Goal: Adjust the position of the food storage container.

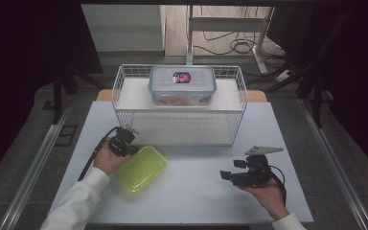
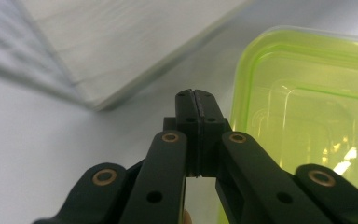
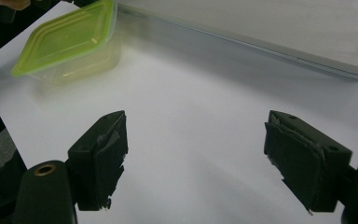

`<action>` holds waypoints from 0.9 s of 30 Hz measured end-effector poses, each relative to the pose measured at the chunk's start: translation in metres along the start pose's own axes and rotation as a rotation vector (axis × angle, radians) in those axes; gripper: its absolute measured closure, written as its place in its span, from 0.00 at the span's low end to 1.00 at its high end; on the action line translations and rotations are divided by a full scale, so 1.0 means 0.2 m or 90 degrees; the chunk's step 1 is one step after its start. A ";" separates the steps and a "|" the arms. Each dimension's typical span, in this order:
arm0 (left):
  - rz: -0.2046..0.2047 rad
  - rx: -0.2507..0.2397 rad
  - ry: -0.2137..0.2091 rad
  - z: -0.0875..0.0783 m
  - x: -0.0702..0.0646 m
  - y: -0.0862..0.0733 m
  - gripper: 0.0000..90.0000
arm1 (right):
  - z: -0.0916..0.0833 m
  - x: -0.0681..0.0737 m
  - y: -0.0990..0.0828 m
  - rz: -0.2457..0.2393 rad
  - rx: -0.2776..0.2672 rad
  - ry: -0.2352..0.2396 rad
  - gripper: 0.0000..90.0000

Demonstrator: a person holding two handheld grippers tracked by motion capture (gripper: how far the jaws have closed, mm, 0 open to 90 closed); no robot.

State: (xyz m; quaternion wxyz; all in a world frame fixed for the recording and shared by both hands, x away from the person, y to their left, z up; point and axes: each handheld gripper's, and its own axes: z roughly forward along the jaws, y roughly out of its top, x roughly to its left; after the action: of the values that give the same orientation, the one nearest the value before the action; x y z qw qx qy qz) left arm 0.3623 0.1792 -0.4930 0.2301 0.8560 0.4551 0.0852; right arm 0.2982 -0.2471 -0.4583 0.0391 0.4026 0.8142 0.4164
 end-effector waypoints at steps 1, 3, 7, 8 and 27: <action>0.001 -0.008 -0.006 0.00 -0.02 0.01 1.00 | 0.00 0.00 0.00 0.000 0.001 0.000 0.24; 0.009 -0.005 -0.023 0.00 -0.05 0.02 1.00 | 0.00 0.00 0.00 0.000 0.002 -0.002 0.24; 0.020 -0.014 -0.043 0.02 -0.13 0.06 1.00 | 0.01 0.00 0.00 -0.002 0.003 0.000 0.24; 0.036 -0.009 -0.048 0.03 -0.15 0.07 1.00 | 0.01 0.00 0.00 -0.002 0.003 -0.001 0.24; 0.025 -0.076 -0.047 -0.19 -0.16 -0.03 1.00 | 0.00 -0.01 -0.01 0.005 0.000 -0.004 0.24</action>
State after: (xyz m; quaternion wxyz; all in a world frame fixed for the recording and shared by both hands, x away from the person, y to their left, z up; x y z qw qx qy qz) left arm 0.3249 0.1678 -0.4607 0.2956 0.8519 0.4237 0.0851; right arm 0.2976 -0.2492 -0.4602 0.0397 0.4072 0.8126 0.4150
